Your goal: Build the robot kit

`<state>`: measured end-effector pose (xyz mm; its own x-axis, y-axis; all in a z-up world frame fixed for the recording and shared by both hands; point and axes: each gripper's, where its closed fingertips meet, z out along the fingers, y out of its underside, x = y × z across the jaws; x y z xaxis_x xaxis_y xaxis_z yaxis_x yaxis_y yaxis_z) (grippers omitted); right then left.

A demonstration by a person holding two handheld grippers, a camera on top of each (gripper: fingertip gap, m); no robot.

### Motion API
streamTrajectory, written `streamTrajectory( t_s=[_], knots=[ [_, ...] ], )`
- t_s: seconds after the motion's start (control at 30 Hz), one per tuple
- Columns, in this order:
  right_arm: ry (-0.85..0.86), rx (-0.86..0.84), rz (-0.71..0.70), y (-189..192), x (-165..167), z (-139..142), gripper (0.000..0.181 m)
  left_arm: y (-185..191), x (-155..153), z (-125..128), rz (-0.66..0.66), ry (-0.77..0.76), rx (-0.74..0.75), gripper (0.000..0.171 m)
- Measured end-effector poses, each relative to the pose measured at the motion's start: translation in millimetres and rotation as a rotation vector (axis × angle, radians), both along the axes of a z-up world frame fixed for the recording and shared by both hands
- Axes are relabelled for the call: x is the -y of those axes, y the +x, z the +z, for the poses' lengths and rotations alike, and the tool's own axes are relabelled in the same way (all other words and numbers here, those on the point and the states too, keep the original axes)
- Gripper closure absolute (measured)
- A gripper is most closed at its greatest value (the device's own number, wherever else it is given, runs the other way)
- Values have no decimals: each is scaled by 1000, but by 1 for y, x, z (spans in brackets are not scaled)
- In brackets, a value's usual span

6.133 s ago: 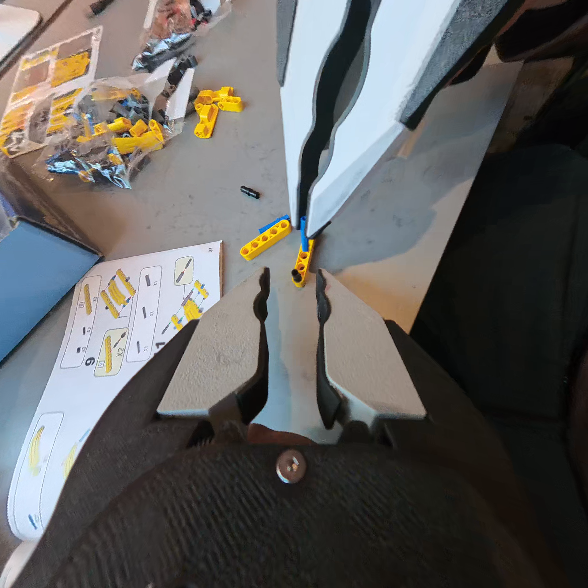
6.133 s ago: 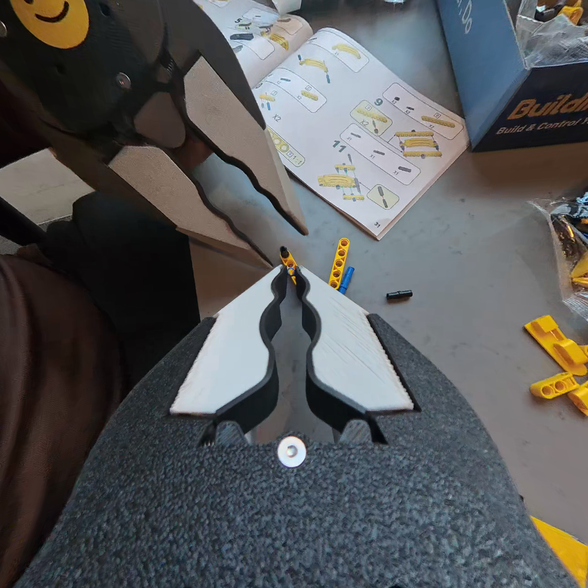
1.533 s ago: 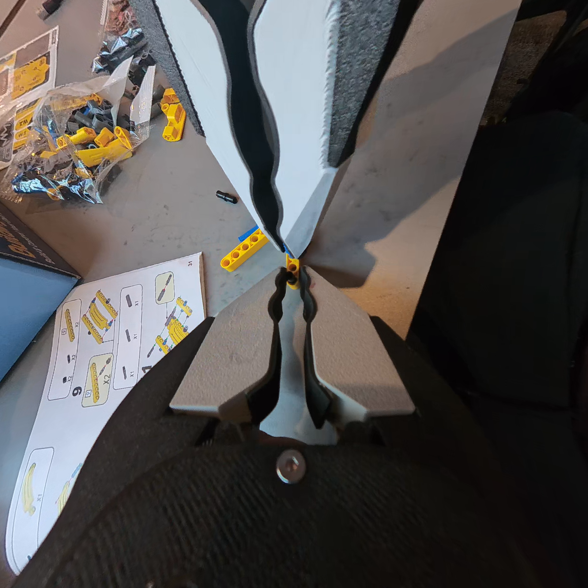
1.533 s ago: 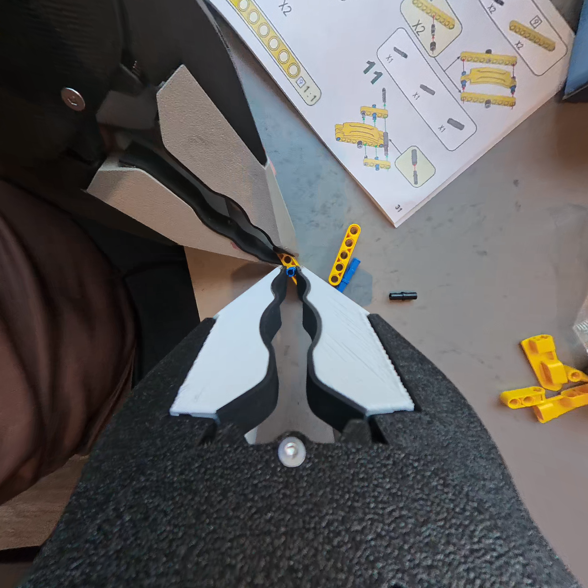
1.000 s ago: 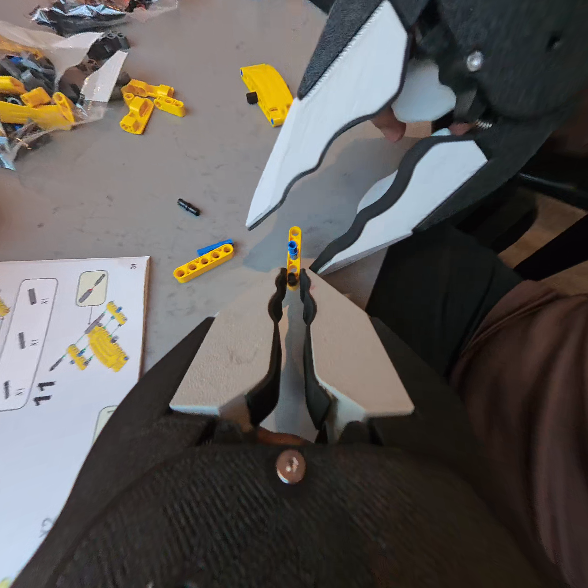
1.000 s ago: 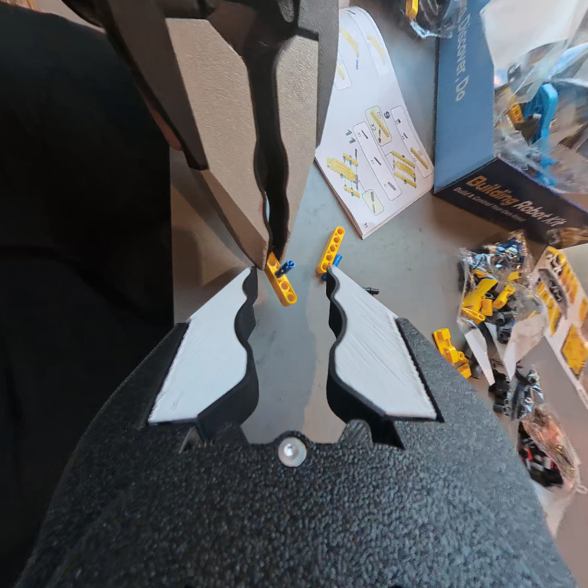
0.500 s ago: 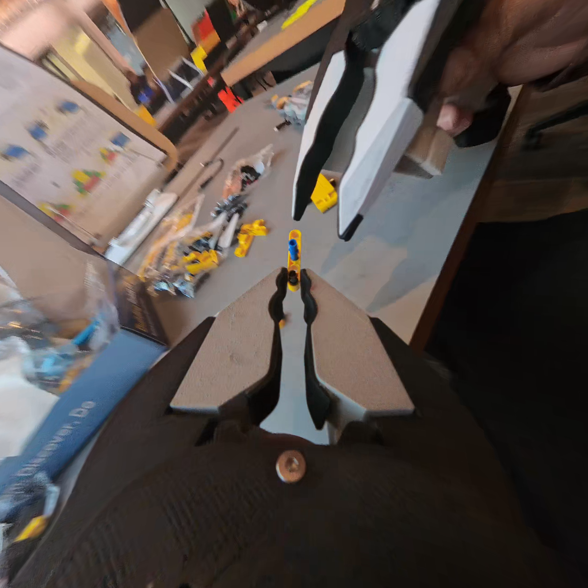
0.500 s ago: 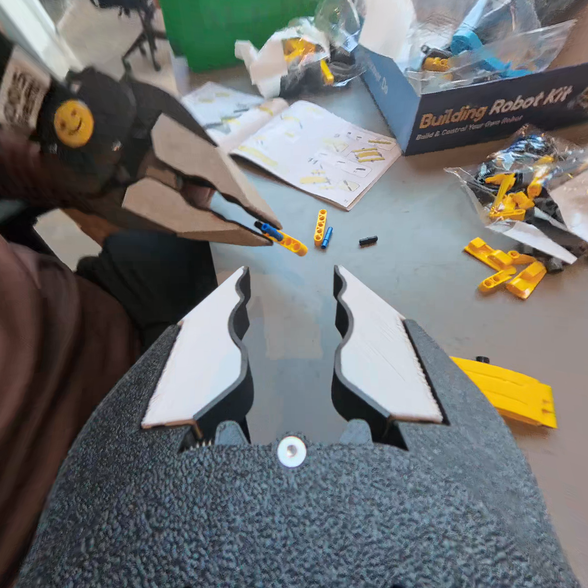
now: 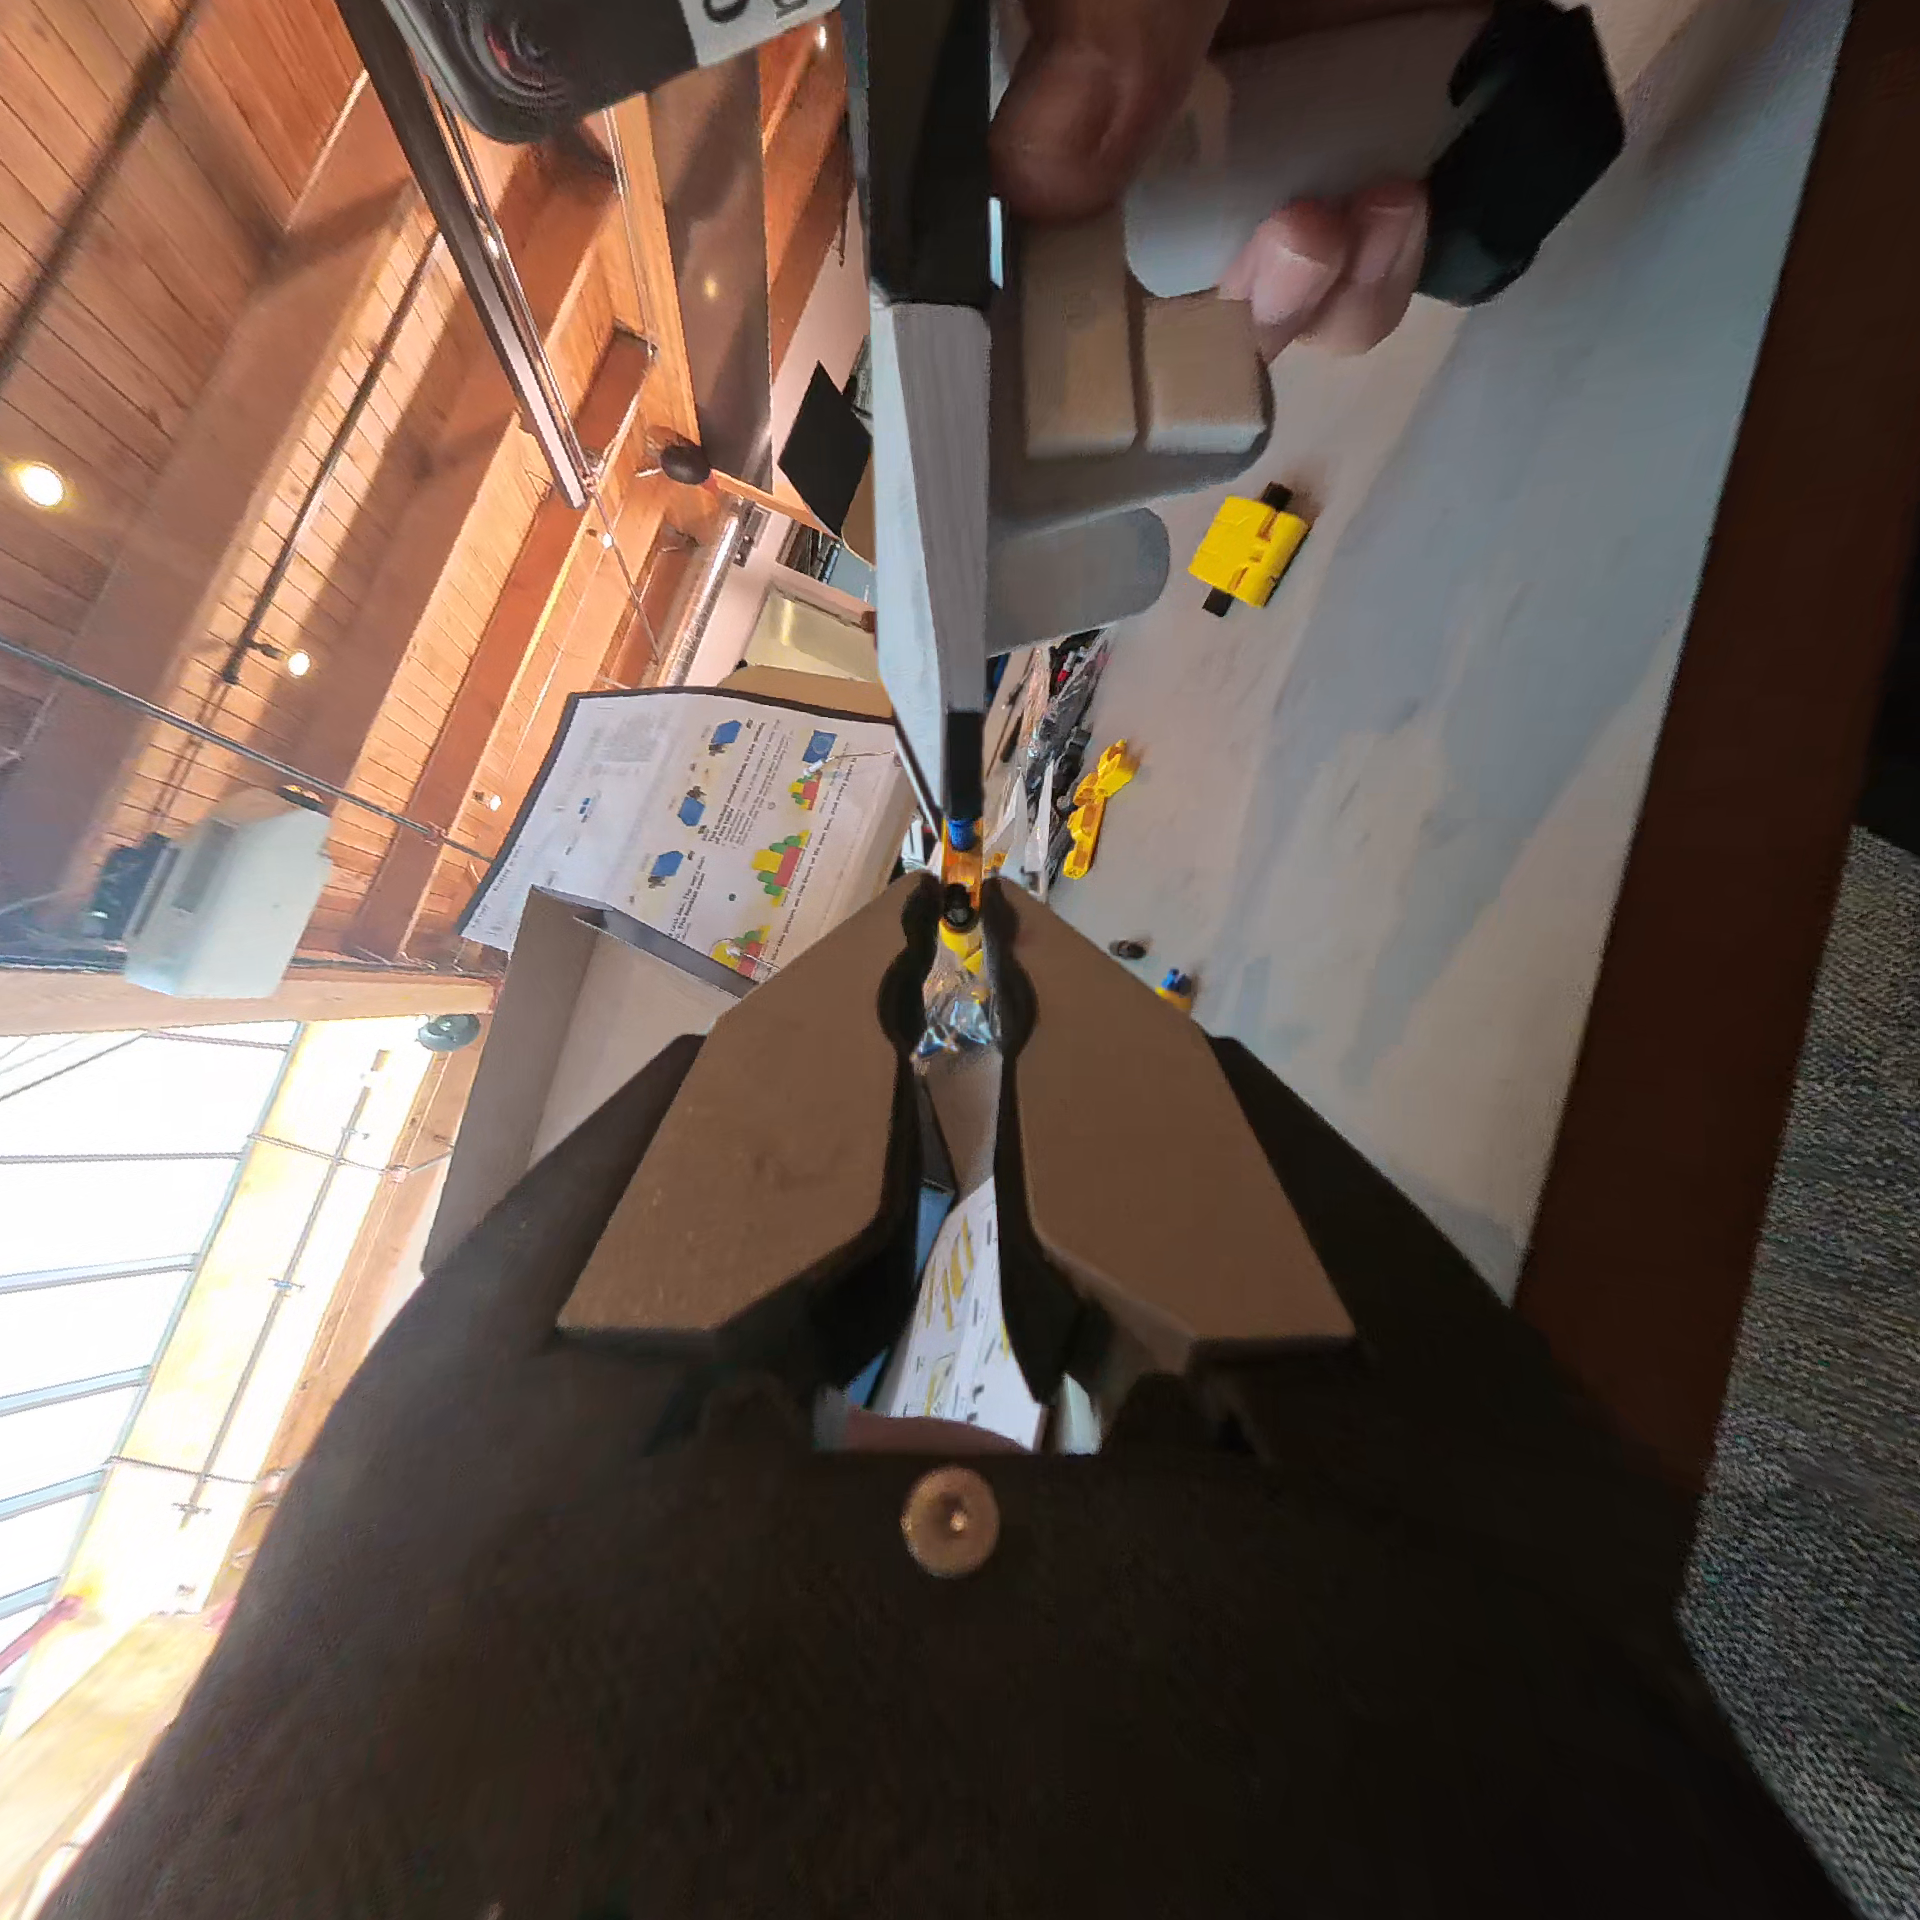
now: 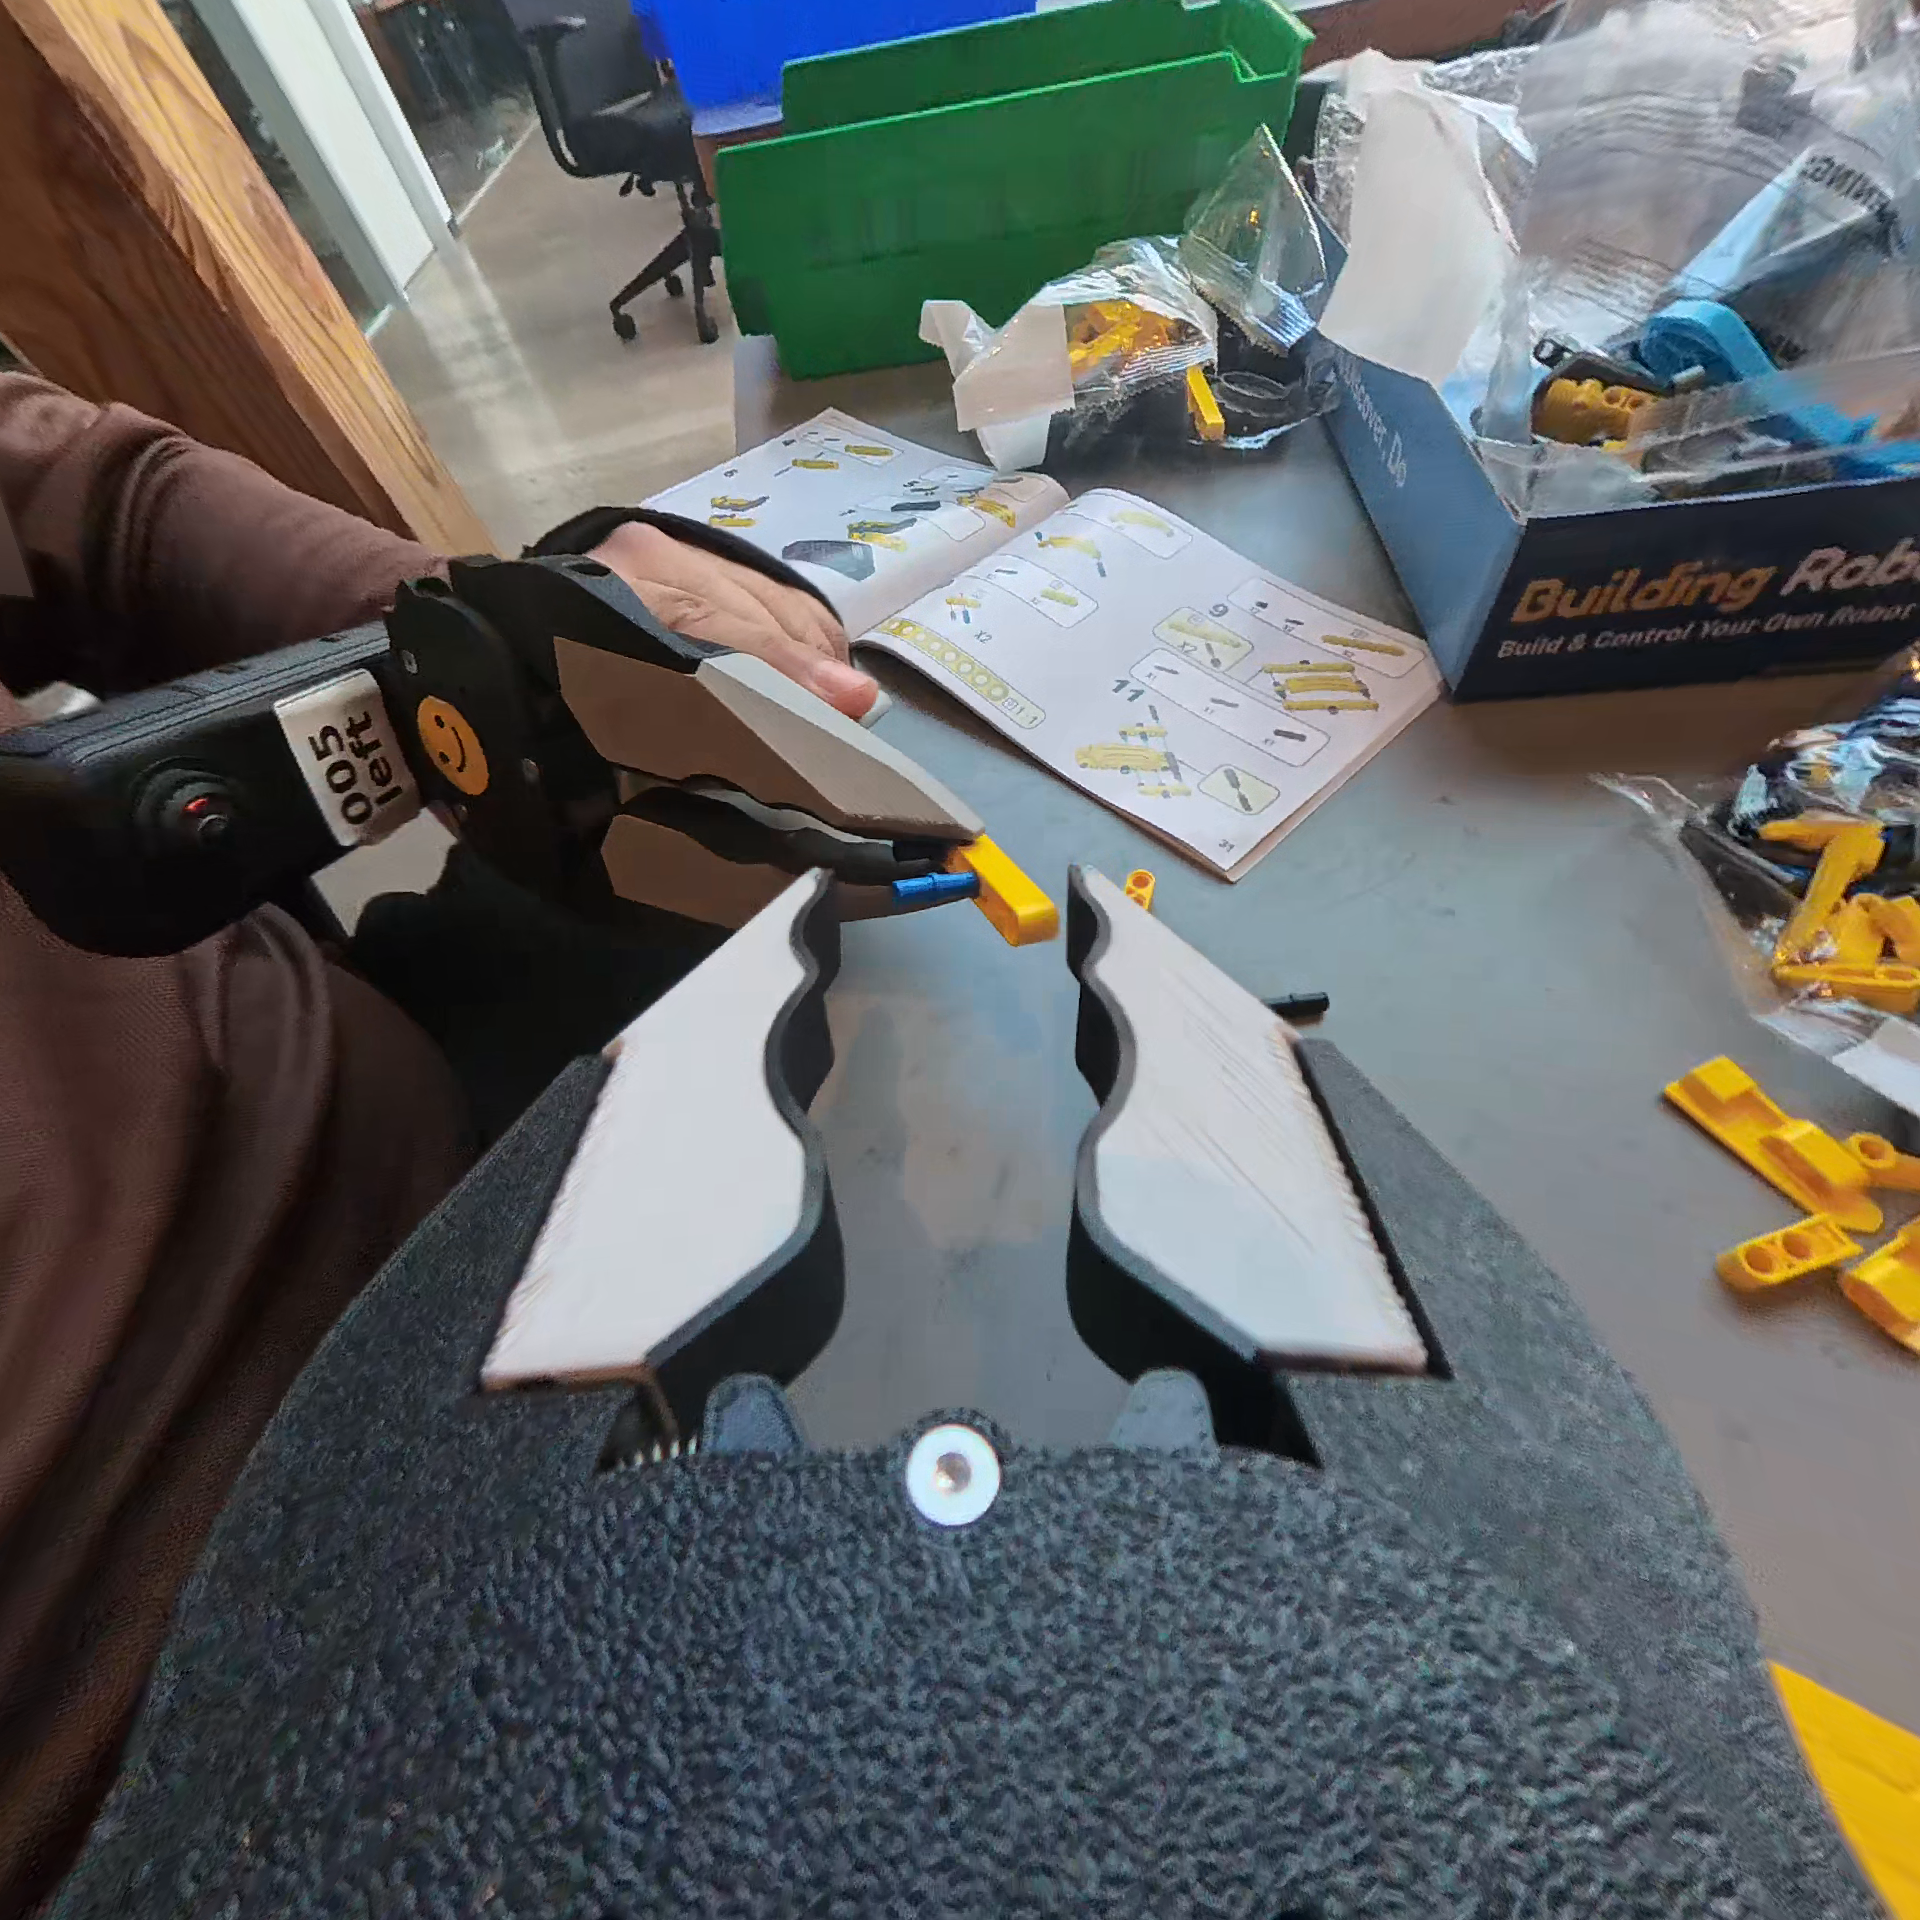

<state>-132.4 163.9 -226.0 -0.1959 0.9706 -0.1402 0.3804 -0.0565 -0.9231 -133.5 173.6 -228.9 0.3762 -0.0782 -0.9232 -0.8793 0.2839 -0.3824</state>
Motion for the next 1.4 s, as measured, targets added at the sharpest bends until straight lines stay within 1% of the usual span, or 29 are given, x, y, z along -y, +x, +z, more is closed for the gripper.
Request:
streamTrajectory(
  t_s=[0.17, 0.23, 0.33, 0.37, 0.47, 0.7, 0.93, 1.0, 1.17, 1.3, 1.4],
  knots=[
    [-28, -10, 21, -8, -1, -5, 137, -7, -3, -4, 0, 20, -30, 167],
    [-49, 10, 33, -7, -1, -10, 140, -4, -2, -3, -10, 44, -41, 167],
    [-70, 5, 32, -7, -2, -8, 142, -5, -3, -5, 4, 38, -50, 167],
    [-77, 5, 21, -8, -4, -8, 151, -5, -3, -5, 0, 38, -45, 167],
    [-106, 7, 19, -8, -5, -8, 152, -5, -2, -4, 4, 35, -38, 167],
    [-51, 37, -3, -11, -5, -12, 154, -10, -4, -8, 36, -5, -32, 167],
    [-78, 54, -6, -10, -4, -11, 153, -8, -3, -7, 17, -3, -20, 167],
    [-121, 54, -11, -10, -5, -10, 152, -7, -3, -6, 15, 5, -20, 167],
    [-158, 54, 5, -7, -3, -11, 153, -6, -3, -7, 12, 13, -36, 167],
    [-245, 34, 31, -5, -2, -7, 156, -7, -3, -5, 6, 12, -20, 167],
    [-250, 32, 24, -8, -2, -6, 157, -9, -4, -5, 24, 11, -15, 167]
  ],
)
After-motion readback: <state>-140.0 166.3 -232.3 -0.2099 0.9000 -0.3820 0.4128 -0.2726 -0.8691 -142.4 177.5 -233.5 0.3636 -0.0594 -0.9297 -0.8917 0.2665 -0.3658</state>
